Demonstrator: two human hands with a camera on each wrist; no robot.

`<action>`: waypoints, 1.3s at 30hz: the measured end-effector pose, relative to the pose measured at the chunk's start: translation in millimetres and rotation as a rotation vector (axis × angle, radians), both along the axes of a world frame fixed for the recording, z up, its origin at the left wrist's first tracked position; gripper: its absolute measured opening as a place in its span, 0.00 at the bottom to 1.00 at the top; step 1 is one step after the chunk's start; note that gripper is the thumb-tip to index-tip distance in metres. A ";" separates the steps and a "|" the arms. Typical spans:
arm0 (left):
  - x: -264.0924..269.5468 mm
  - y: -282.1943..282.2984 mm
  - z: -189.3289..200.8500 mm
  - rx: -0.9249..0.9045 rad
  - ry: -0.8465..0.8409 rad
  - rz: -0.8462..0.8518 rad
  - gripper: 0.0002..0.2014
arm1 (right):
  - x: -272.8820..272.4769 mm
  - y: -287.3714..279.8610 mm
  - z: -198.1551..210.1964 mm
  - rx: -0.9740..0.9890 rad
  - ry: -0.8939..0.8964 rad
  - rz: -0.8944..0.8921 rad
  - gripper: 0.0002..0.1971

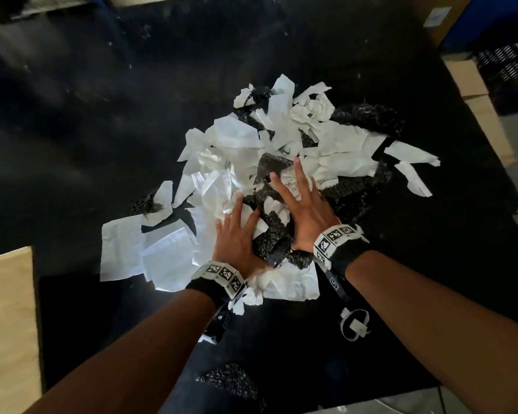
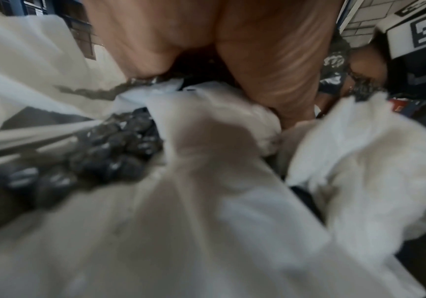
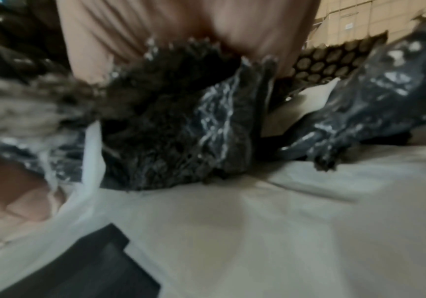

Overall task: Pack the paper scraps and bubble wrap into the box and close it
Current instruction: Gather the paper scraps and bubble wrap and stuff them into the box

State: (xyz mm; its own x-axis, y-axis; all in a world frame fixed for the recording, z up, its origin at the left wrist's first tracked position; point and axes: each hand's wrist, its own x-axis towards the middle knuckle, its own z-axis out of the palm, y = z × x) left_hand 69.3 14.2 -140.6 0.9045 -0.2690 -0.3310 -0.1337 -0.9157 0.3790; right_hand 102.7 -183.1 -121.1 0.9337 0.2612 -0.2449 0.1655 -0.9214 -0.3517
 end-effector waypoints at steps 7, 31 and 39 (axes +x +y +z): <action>7.4 5.6 3.6 0.062 0.066 0.023 0.64 | 13.8 -0.7 -9.7 -0.159 0.151 0.066 0.77; -3.6 7.3 14.6 -0.270 -0.316 0.218 0.35 | -17.4 36.6 10.3 -0.017 -0.121 -0.052 0.45; -6.0 27.5 101.0 -0.469 -0.559 0.179 0.39 | -21.5 49.9 76.9 0.205 -0.420 -0.088 0.46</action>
